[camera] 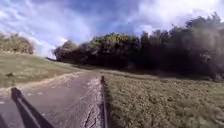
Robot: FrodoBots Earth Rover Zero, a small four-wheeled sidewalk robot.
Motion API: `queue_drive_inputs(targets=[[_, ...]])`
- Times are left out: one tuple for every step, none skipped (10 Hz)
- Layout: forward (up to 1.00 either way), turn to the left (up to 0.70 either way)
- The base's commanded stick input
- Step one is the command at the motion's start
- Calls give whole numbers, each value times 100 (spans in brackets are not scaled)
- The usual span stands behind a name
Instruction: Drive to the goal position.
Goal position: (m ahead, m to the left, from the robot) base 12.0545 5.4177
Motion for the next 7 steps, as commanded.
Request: queue_drive_inputs(targets=[[70,0],[70,0],[0,0],[0,0],[0,0],[0,0],[0,0]])
